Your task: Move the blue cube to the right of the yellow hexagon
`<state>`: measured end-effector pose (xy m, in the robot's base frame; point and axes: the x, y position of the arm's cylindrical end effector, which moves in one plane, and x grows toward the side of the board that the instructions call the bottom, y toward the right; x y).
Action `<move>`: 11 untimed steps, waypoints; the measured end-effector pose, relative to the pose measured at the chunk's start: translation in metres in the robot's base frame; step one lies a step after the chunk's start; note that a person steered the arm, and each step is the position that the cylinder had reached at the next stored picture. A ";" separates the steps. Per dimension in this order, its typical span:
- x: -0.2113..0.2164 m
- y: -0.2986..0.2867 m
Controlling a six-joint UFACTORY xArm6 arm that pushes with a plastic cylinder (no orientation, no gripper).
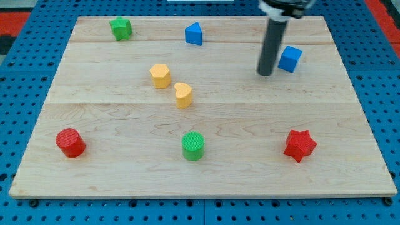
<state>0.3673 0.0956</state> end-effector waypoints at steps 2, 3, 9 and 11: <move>-0.103 0.091; -0.086 0.170; -0.039 -0.061; -0.016 0.013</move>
